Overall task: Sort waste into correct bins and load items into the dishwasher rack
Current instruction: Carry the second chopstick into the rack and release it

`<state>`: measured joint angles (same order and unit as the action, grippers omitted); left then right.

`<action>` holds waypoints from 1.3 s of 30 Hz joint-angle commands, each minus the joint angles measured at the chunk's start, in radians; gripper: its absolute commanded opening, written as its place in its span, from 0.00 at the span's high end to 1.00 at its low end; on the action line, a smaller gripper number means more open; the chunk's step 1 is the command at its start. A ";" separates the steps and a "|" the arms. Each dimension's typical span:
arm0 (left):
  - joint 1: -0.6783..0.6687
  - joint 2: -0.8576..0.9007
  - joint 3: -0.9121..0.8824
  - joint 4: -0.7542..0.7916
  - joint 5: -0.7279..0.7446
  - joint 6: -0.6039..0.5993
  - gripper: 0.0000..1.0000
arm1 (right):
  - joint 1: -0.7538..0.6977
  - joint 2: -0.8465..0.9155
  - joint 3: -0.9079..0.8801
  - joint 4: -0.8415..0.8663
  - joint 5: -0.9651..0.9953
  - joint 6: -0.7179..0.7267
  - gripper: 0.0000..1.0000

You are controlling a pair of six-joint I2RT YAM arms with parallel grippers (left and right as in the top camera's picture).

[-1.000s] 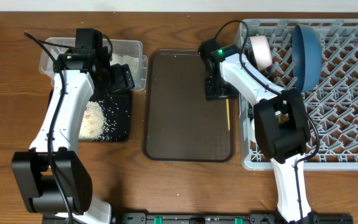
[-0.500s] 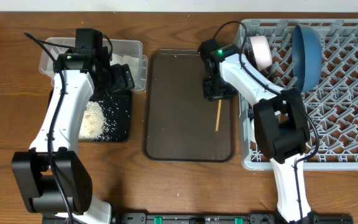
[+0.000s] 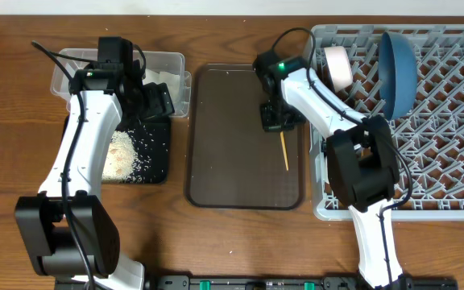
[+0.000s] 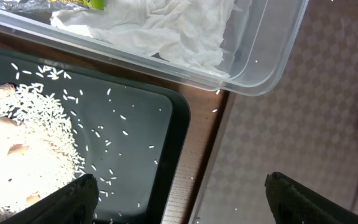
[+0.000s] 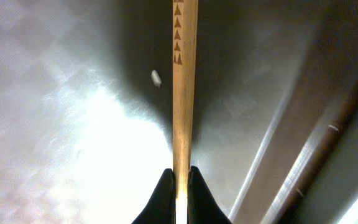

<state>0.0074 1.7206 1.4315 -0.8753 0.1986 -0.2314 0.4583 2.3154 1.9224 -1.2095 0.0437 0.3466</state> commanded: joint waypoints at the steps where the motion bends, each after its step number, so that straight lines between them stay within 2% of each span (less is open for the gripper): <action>1: 0.003 -0.008 0.011 -0.003 -0.013 0.010 0.12 | -0.001 -0.149 0.119 -0.053 0.009 -0.084 0.99; 4: 0.003 -0.008 0.011 -0.003 -0.013 0.009 0.12 | -0.011 -0.250 0.184 -0.119 0.067 -0.117 0.99; 9: 0.003 -0.008 0.011 -0.003 -0.013 0.009 0.11 | -0.044 -0.390 0.193 -0.230 0.259 -0.124 0.99; 16: 0.003 -0.008 0.011 -0.003 -0.013 0.009 0.12 | -0.134 -0.400 0.145 -0.359 0.358 -0.072 0.99; 20: 0.003 -0.008 0.011 -0.003 -0.013 0.010 0.12 | -0.182 -0.399 0.055 -0.347 0.379 -0.021 0.99; 27: 0.003 -0.008 0.011 -0.003 -0.013 0.010 0.12 | -0.232 -0.399 -0.064 -0.297 0.397 -0.030 0.99; 39: 0.003 -0.008 0.011 -0.003 -0.013 0.010 0.12 | -0.283 -0.399 -0.144 -0.270 0.423 -0.077 0.99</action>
<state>0.0074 1.7206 1.4315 -0.8749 0.1982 -0.2314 0.2005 1.9236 1.7851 -1.4818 0.4393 0.2958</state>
